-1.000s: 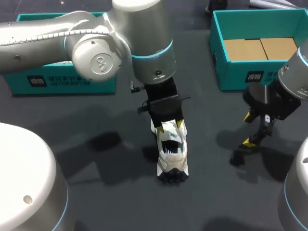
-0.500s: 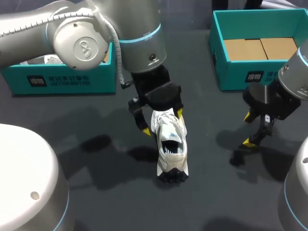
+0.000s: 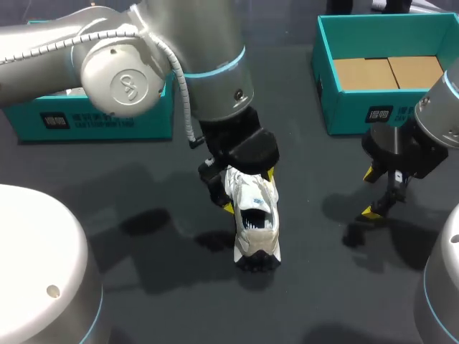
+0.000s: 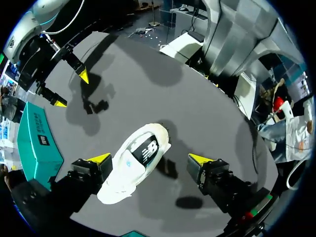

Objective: Take the shoe out of the shoebox, open the shoe tongue, remove and reinsert the insole, then place the shoe into the shoebox

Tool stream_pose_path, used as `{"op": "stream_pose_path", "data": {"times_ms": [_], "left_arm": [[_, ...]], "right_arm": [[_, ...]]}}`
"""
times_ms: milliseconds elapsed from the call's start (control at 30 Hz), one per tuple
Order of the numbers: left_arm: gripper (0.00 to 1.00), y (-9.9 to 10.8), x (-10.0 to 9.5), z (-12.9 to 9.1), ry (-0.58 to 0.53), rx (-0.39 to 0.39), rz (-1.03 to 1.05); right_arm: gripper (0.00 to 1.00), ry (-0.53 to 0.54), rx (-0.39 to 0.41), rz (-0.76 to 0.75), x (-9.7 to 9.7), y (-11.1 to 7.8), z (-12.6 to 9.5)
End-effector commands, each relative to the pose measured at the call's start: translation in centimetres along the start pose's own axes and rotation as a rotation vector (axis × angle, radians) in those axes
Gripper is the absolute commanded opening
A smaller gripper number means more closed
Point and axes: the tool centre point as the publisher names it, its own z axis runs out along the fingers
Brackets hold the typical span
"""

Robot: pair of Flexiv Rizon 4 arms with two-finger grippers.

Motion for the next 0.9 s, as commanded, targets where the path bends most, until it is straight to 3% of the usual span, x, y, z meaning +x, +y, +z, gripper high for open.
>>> {"op": "stream_pose_path", "data": {"times_ms": [33,300,400,567,900], "left_arm": [[1.00,-0.9,1.1,-0.1,-0.090,-0.127,-0.275],[1.00,-0.9,1.1,-0.1,-0.090,-0.127,-0.275],[1.00,-1.6,1.6,0.7,-0.103,-0.126,-0.334],[1.00,-2.9,1.9,2.1,-0.117,-0.200,-0.463],[1.00,-4.0,2.3,5.1,-0.127,-0.207,-0.600]], "right_arm": [[1.00,-0.003,0.001,0.000,0.1,-0.1,0.0],[1.00,-0.003,0.001,0.000,0.1,-0.1,0.0],[1.00,-0.003,0.001,0.000,0.1,-0.1,0.0],[1.00,-0.003,0.001,0.000,0.1,-0.1,0.0],[1.00,-0.003,0.001,0.000,0.1,-0.1,0.0]]}}
